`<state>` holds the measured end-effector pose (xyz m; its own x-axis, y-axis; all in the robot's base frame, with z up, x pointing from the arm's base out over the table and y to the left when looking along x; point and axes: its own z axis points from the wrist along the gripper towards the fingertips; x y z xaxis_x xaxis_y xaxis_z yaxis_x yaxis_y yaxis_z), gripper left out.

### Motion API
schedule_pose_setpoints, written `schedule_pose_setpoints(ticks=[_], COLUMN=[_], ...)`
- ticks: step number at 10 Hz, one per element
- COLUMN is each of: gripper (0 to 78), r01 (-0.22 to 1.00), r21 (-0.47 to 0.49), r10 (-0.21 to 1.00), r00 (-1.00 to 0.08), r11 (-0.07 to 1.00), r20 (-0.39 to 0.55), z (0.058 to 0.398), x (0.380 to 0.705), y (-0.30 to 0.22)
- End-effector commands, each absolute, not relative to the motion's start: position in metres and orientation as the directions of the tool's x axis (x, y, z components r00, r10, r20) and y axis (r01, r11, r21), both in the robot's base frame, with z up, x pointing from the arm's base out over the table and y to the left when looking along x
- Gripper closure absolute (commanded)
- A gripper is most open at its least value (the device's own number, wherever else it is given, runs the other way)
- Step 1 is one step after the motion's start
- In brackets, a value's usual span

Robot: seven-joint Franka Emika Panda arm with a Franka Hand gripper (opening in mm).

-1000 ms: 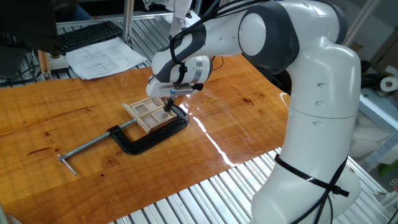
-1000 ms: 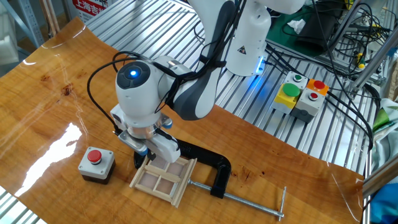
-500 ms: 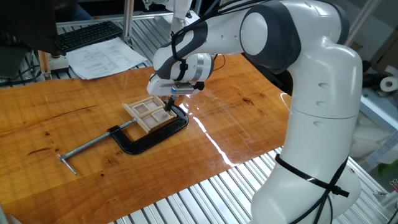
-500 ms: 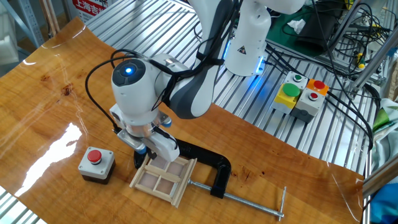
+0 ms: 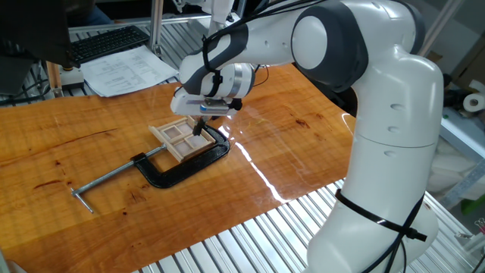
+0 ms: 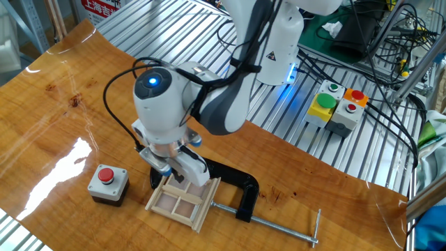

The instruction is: Close a sliding window

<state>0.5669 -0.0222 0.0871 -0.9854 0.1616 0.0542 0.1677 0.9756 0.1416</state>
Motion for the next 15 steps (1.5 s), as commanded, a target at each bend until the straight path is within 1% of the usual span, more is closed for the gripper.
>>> schedule_pose_setpoints(ticks=[1, 5, 12, 15], gripper=[77.6, 77.6, 77.6, 77.6], r01=[0.208, 0.232, 0.248, 0.242], r21=[0.151, 0.157, 0.174, 0.166], r10=[0.201, 0.226, 0.244, 0.239], r00=[-0.978, -0.972, -0.969, -0.97], r11=[0.966, 0.96, 0.953, 0.956], r20=[0.061, 0.056, 0.045, 0.038], z=[0.092, 0.084, 0.072, 0.067], x=[0.564, 0.558, 0.553, 0.553], y=[-0.005, 0.01, 0.017, 0.018])
